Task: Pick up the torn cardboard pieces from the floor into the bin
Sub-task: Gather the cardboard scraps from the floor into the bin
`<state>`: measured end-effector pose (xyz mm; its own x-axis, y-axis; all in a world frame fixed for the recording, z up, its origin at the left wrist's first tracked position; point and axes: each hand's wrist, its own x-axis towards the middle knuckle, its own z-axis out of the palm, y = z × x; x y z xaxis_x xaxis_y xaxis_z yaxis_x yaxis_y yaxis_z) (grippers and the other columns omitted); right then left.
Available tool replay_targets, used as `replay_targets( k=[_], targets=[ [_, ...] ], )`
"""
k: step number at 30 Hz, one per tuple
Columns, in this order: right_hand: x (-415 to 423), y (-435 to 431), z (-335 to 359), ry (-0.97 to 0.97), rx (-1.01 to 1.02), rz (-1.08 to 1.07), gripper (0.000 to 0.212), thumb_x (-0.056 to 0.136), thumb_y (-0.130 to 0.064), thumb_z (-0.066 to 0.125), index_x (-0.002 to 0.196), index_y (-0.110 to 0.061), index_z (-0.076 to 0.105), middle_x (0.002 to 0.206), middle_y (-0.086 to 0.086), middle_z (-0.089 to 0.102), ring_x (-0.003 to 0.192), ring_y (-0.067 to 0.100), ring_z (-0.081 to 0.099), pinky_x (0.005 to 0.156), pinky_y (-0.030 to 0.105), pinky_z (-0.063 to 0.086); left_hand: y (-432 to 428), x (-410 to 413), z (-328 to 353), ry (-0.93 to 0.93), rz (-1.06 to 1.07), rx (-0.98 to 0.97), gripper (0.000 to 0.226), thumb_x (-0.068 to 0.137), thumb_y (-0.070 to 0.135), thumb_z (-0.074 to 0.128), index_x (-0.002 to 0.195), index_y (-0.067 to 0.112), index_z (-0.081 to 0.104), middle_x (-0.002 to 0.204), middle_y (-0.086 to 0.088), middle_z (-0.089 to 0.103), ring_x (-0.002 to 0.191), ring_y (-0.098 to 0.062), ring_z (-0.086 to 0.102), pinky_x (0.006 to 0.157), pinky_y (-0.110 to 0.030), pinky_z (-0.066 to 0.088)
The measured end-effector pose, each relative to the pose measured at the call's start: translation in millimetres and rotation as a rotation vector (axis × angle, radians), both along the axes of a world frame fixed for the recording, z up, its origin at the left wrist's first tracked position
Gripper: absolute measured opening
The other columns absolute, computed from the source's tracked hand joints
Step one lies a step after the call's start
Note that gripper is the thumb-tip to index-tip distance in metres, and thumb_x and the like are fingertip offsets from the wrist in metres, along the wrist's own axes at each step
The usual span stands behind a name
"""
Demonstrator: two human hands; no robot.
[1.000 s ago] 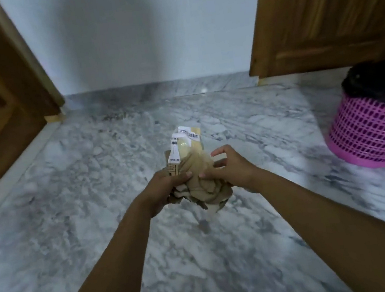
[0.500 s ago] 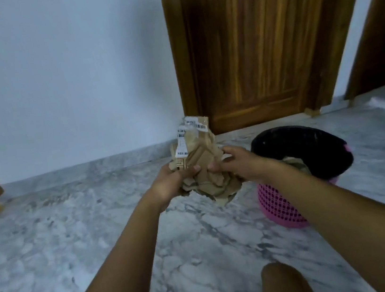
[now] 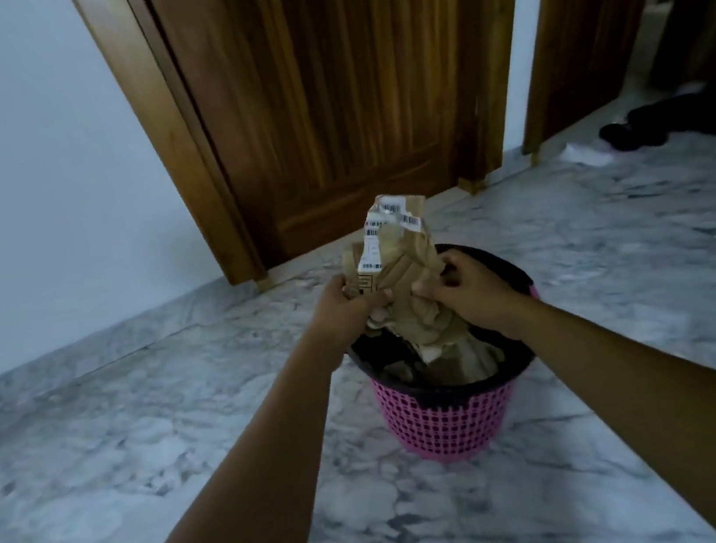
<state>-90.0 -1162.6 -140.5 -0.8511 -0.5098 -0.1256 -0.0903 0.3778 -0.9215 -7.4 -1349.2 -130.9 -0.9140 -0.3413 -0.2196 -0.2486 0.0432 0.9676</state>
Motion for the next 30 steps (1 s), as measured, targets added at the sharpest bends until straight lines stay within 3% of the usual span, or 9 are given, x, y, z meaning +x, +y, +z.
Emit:
replay_targets(
  k=[3, 5, 7, 10, 14, 18, 24, 26, 30],
  targets=[
    [-20.0, 16.9, -21.1, 0.063, 0.200, -0.102, 0.088, 0.084, -0.051, 0.075, 0.154, -0.023, 0.030, 0.151, 0.002, 0.043, 0.134, 0.028, 0.047, 0.107, 0.042, 0.045, 6.6, -25.0, -18.6, -0.100, -0.010, -0.096, 0.078, 0.082, 0.028, 0.079, 0.146, 0.017, 0.035, 0.128, -0.001, 0.050, 0.107, -0.021, 0.055, 0.091, -0.038, 0.050],
    [-29.0, 22.4, -31.5, 0.081, 0.268, -0.145, 0.093, 0.085, -0.058, 0.070, 0.157, -0.021, 0.024, 0.158, 0.005, 0.034, 0.140, 0.030, 0.041, 0.111, 0.042, 0.041, 3.9, -31.1, -27.9, -0.114, -0.016, -0.123, 0.078, 0.084, 0.032, 0.077, 0.148, 0.020, 0.035, 0.136, -0.004, 0.048, 0.113, -0.023, 0.054, 0.097, -0.041, 0.050],
    [-30.8, 18.5, -36.8, 0.077, 0.299, -0.154, 0.084, 0.090, -0.057, 0.064, 0.156, -0.019, 0.029, 0.157, 0.008, 0.036, 0.138, 0.031, 0.042, 0.107, 0.040, 0.042, -4.2, -29.1, -34.8, -0.117, -0.024, -0.169, 0.069, 0.084, 0.034, 0.076, 0.144, 0.022, 0.044, 0.136, -0.003, 0.049, 0.120, -0.026, 0.054, 0.102, -0.045, 0.049],
    [-16.7, -6.5, -40.7, 0.070, 0.305, -0.097, 0.065, 0.095, -0.051, 0.061, 0.149, -0.019, 0.043, 0.147, 0.007, 0.049, 0.126, 0.028, 0.053, 0.093, 0.035, 0.047, -21.9, -7.8, -37.6, -0.073, 0.005, -0.167, 0.050, 0.087, 0.030, 0.073, 0.133, 0.020, 0.056, 0.132, -0.004, 0.057, 0.116, -0.023, 0.059, 0.090, -0.038, 0.055],
    [27.4, -67.2, -24.8, 0.112, 0.321, 0.092, 0.044, 0.098, -0.049, 0.058, 0.131, -0.020, 0.059, 0.126, -0.001, 0.060, 0.112, 0.023, 0.059, 0.093, 0.037, 0.051, -61.3, 62.1, -16.1, -0.087, 0.070, -0.238, 0.041, 0.089, 0.033, 0.070, 0.128, 0.024, 0.061, 0.127, -0.002, 0.062, 0.114, -0.018, 0.061, 0.092, -0.035, 0.052],
    [107.4, -142.8, -3.8, 0.171, 0.252, 0.288, 0.026, 0.097, -0.049, 0.059, 0.105, -0.025, 0.065, 0.110, -0.001, 0.065, 0.092, 0.017, 0.060, 0.075, 0.030, 0.046, -111.7, 172.3, 12.4, -0.075, 0.212, -0.310, 0.037, 0.089, 0.034, 0.070, 0.125, 0.025, 0.064, 0.125, -0.002, 0.065, 0.110, -0.015, 0.063, 0.088, -0.033, 0.054],
    [308.5, -260.9, 4.4, 0.302, 0.147, 0.709, 0.028, 0.096, -0.047, 0.059, 0.097, -0.021, 0.067, 0.087, -0.006, 0.067, 0.083, 0.020, 0.063, 0.062, 0.026, 0.043, -161.7, 418.7, 36.3, -0.143, 0.629, -0.339, 0.032, 0.091, 0.029, 0.069, 0.122, 0.021, 0.066, 0.121, -0.001, 0.067, 0.102, -0.012, 0.062, 0.077, -0.023, 0.049],
    [381.2, -288.7, 1.4, 0.301, 0.107, 0.855, 0.025, 0.095, -0.045, 0.062, 0.099, -0.022, 0.068, 0.091, -0.007, 0.067, 0.088, 0.016, 0.064, 0.070, 0.024, 0.043, -165.0, 503.7, 36.9, -0.185, 0.767, -0.359, 0.032, 0.092, 0.029, 0.068, 0.122, 0.019, 0.065, 0.122, -0.003, 0.066, 0.099, -0.013, 0.061, 0.072, -0.022, 0.047],
    [533.6, -320.8, -2.7, 0.287, 0.075, 1.186, 0.030, 0.096, -0.043, 0.063, 0.118, -0.024, 0.068, 0.116, -0.004, 0.068, 0.104, 0.015, 0.065, 0.084, 0.022, 0.046, -141.2, 673.3, 30.5, -0.269, 1.053, -0.360, 0.033, 0.092, 0.033, 0.067, 0.122, 0.020, 0.065, 0.123, -0.005, 0.066, 0.099, -0.015, 0.061, 0.080, -0.029, 0.047]
  ],
)
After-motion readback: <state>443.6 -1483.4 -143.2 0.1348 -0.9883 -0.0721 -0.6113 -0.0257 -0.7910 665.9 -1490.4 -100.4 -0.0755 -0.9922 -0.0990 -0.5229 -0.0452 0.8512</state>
